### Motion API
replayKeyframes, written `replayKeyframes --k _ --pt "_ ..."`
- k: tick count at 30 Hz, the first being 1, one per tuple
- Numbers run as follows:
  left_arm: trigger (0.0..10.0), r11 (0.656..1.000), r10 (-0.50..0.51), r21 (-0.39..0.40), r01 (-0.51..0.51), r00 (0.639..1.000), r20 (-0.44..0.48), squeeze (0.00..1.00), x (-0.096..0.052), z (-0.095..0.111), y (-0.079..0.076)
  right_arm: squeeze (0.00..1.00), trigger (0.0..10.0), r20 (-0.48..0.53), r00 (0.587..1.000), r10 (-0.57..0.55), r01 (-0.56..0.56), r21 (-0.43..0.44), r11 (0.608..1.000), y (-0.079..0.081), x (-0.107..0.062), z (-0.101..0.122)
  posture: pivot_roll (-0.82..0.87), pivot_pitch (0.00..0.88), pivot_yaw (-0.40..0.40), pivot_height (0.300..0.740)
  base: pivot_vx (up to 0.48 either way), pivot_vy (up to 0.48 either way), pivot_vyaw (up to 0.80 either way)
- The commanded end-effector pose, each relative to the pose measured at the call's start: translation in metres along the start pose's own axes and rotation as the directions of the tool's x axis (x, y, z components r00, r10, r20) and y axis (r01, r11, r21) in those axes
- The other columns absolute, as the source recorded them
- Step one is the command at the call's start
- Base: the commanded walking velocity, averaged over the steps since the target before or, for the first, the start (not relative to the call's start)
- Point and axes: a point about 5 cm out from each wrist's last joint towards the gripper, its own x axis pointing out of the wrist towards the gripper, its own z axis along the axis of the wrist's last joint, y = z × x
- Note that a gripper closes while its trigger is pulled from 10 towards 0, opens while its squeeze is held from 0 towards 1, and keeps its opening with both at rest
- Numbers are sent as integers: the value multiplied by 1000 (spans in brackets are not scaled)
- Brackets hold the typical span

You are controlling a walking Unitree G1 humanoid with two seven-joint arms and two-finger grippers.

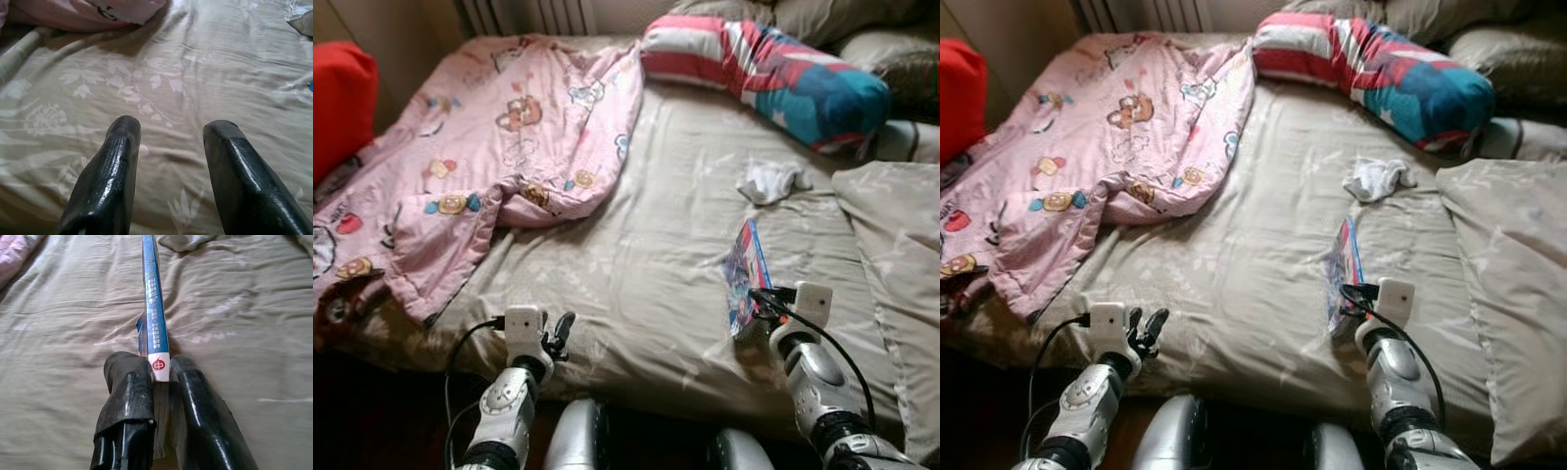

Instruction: Clean up the room

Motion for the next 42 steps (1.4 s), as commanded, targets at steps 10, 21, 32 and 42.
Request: replayKeyframes --k 10,21,32,42 --pt "10000 1000 7 20 -6 999 -33 0 -3 -4 6 0 10000 -85 976 -200 201 10 980 -39 -13 -13 -39 187 123 654 0 0 0" --pt "10000 1000 3 22 -2 999 -35 0 -2 -3 6 0 10000 -53 958 -280 281 3 960 -54 -18 -9 -41 195 128 654 0 0 0" --pt "10000 1000 5 21 -4 999 -36 0 -2 -3 5 0 10000 -46 947 -318 318 0 948 -58 -19 -7 -36 199 125 654 0 0 0" --pt "10000 1000 11 21 -10 999 -39 0 -3 -3 6 0 10000 -49 943 -330 330 -1 944 -60 -20 -9 -37 199 124 654 0 0 0"
